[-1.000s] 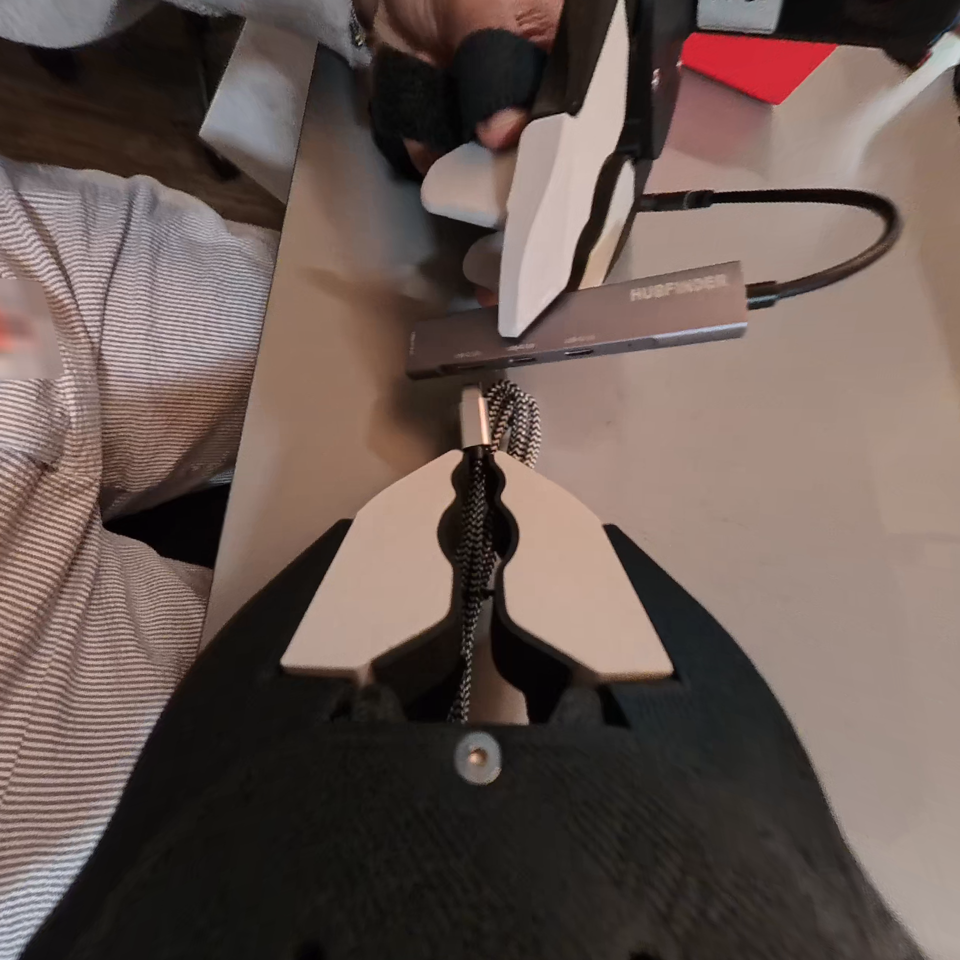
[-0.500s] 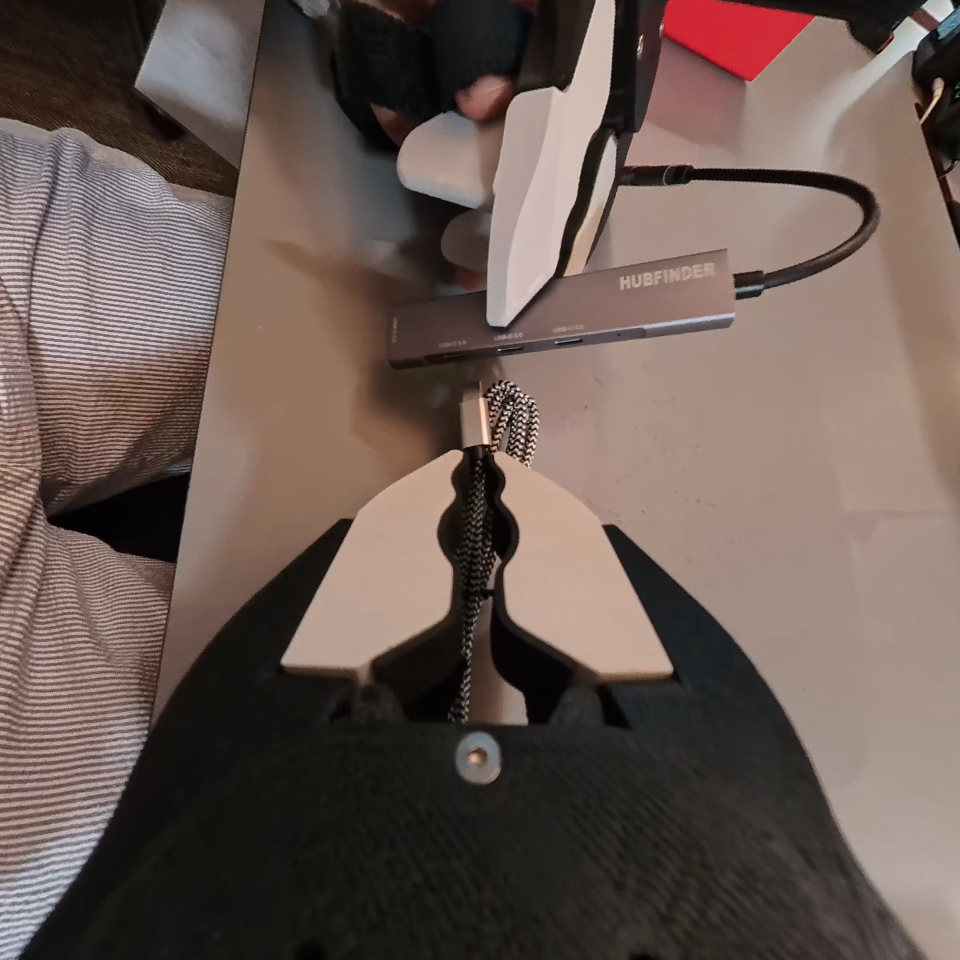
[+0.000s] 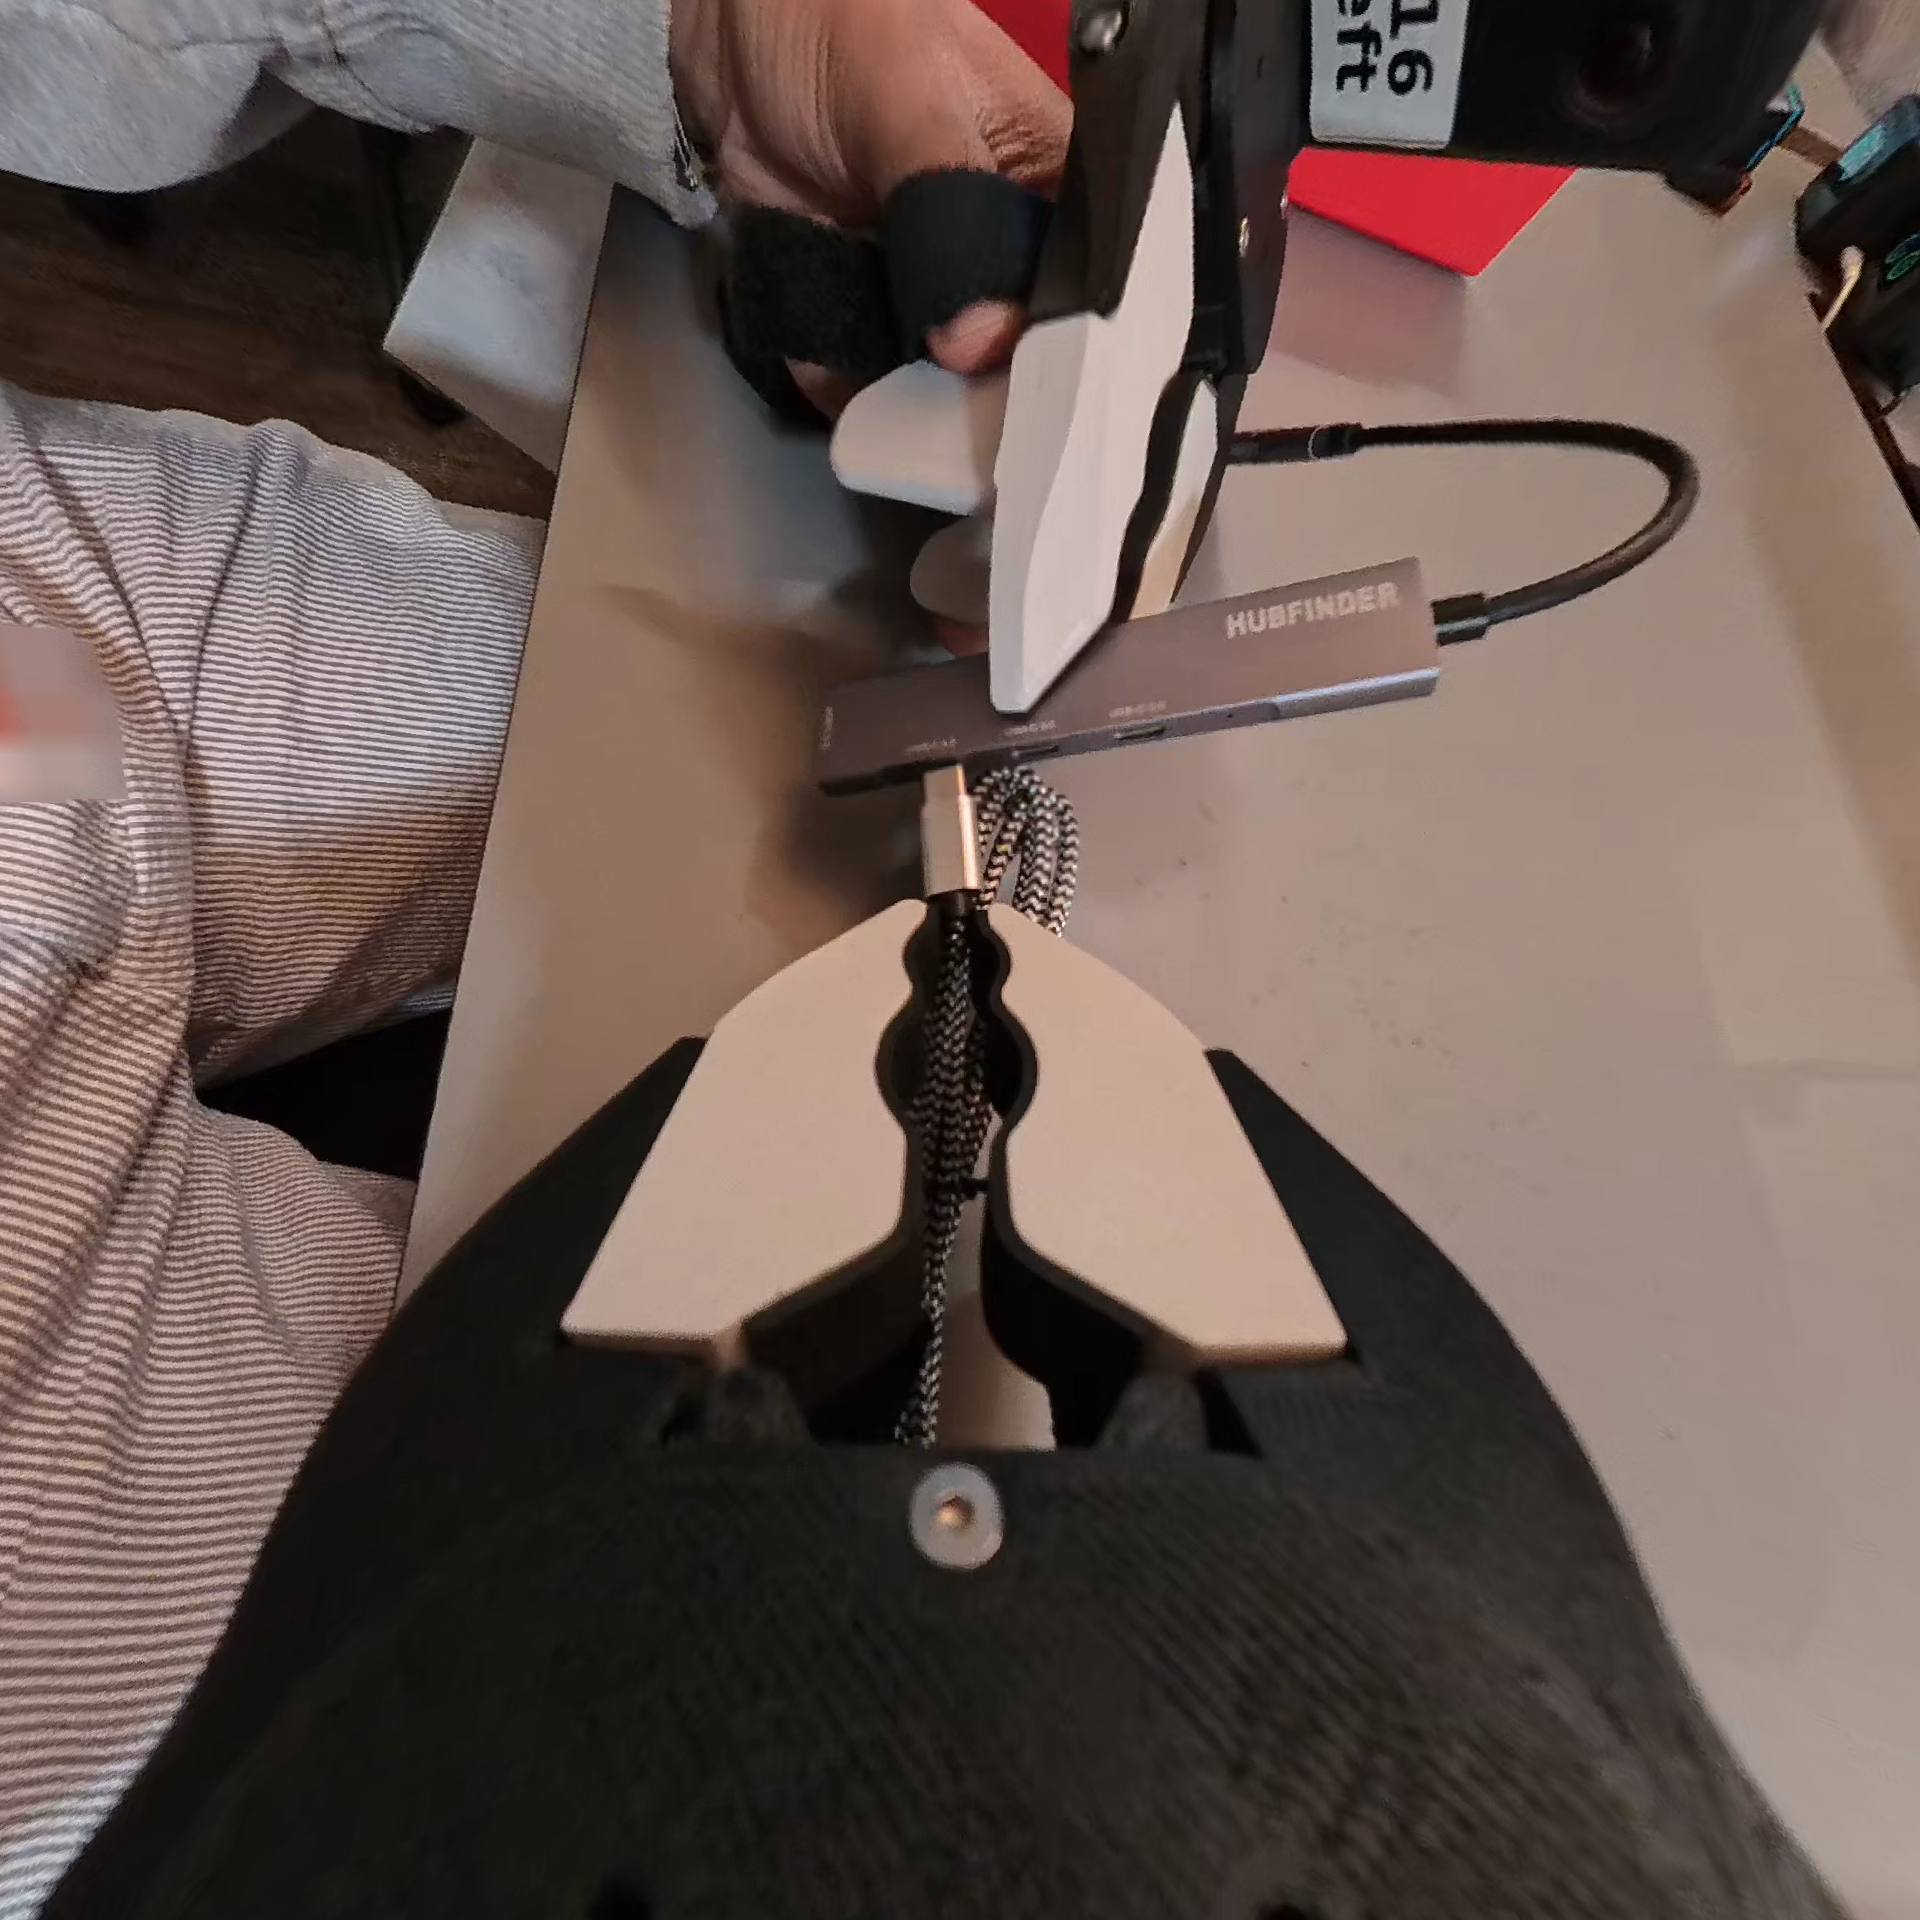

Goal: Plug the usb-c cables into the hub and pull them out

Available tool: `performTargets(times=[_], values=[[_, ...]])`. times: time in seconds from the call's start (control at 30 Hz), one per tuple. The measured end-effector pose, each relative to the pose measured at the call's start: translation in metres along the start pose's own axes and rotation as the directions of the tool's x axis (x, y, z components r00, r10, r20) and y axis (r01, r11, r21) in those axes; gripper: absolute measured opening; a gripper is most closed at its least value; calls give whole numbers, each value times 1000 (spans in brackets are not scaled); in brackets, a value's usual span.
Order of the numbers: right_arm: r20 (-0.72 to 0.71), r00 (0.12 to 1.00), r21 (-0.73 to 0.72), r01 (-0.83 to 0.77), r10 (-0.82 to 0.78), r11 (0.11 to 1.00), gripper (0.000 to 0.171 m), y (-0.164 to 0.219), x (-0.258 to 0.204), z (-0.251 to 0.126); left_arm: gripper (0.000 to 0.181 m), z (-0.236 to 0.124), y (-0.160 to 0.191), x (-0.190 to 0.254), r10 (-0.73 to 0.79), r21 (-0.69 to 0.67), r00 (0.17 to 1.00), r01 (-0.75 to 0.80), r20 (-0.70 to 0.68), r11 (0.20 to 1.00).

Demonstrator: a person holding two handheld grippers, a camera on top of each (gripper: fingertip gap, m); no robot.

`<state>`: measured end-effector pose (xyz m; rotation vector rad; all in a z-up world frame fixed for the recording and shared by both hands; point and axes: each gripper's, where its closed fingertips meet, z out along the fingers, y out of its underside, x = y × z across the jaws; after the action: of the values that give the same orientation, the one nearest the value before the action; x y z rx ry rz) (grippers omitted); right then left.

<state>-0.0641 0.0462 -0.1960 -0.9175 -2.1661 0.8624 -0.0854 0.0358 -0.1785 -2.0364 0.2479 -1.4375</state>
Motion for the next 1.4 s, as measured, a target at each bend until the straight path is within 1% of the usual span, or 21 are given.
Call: performTargets(times=[0.23,0.4,0.67,0.93,1.0,1.1,1.23,1.4], values=[[-10,1000,-15,15,-15,1000,5,0,-1,0,7,1,0,-2,0,-3,1000,0,18,1000],[-46,999,-36,24,-25,999,5,1,2,3,7,-1,-3,-3,-1,19,1000,0,24,1000],[-85,996,-34,-15,12,999,5,2,8,6,8,-1,-7,-10,3,45,997,-7,80,999],[-119,991,-4,-61,60,998,5,1,17,7,8,-4,-14,-13,-25,101,996,17,86,995],[-133,989,9,-70,71,998,5,0,20,6,7,-3,-13,-12,-26,89,996,19,80,996],[-111,989,32,-97,100,995,5,-1,20,4,8,-3,-13,-10,-22,85,997,16,71,996],[-113,990,20,-78,80,997,5,0,19,6,7,-1,-9,-10,-50,61,997,47,56,997],[-106,991,5,-77,77,997,5,2,17,10,8,1,-7,-13,-62,41,996,60,70,997]])
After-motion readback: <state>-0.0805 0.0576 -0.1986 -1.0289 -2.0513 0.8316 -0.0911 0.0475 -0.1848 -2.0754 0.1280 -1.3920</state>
